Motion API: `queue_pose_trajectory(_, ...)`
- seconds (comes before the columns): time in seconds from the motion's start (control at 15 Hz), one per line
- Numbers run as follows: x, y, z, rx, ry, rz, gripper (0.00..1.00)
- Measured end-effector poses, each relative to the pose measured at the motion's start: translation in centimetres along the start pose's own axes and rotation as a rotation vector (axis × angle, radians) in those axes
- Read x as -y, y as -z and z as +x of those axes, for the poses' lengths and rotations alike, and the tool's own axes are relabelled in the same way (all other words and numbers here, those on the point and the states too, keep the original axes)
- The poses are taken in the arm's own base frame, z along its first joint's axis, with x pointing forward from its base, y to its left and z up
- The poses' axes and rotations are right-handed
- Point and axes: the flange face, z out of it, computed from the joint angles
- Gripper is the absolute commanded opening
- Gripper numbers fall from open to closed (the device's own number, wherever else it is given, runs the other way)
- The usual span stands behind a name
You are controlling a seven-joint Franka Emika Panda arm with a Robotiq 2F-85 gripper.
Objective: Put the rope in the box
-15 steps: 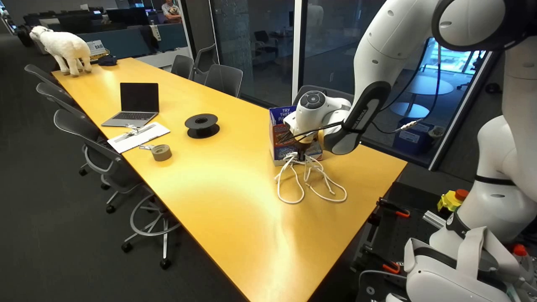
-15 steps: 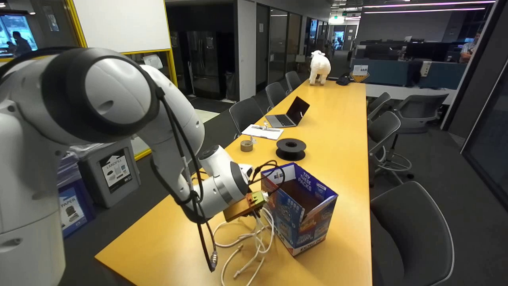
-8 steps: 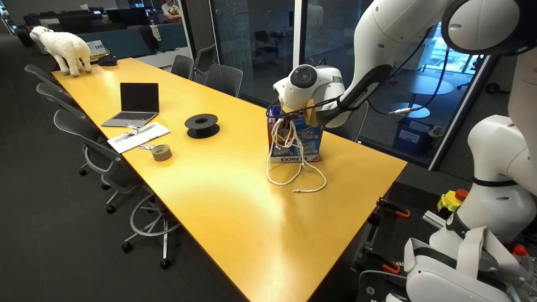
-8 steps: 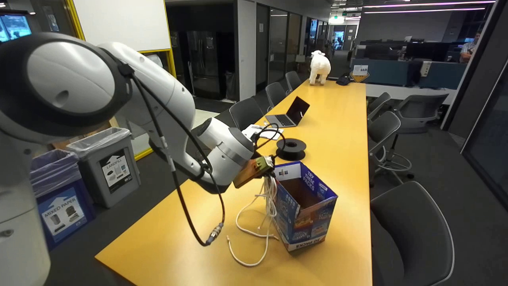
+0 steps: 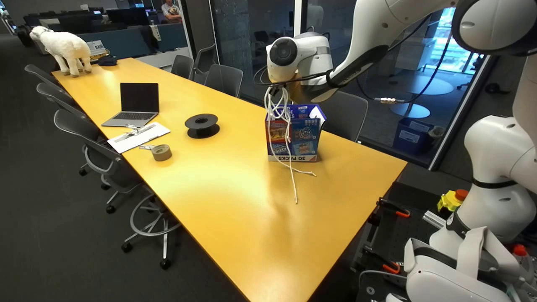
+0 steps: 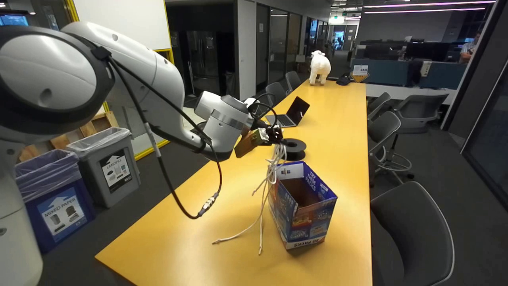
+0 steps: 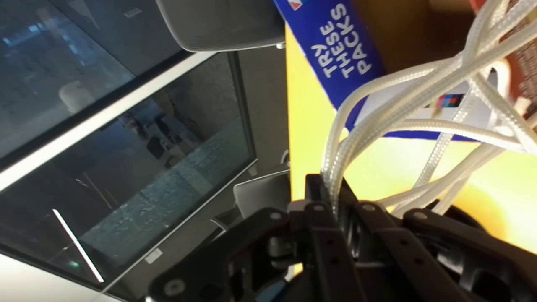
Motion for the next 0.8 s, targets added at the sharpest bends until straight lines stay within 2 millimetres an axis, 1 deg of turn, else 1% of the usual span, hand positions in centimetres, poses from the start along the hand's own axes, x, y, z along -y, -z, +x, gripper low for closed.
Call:
queue_pose_trajectory(0.27,-4.1,1.0,3.6,0.05,-0.162,-0.157,0.09)
queue_pose_trajectory(0.47,-7.4,2.4,6.5,0.077,-0.282,-0.265,0.1)
queue_pose_trajectory(0.8,-11.6,4.9,10.8,0.096,-0.467,-0.424,0.1)
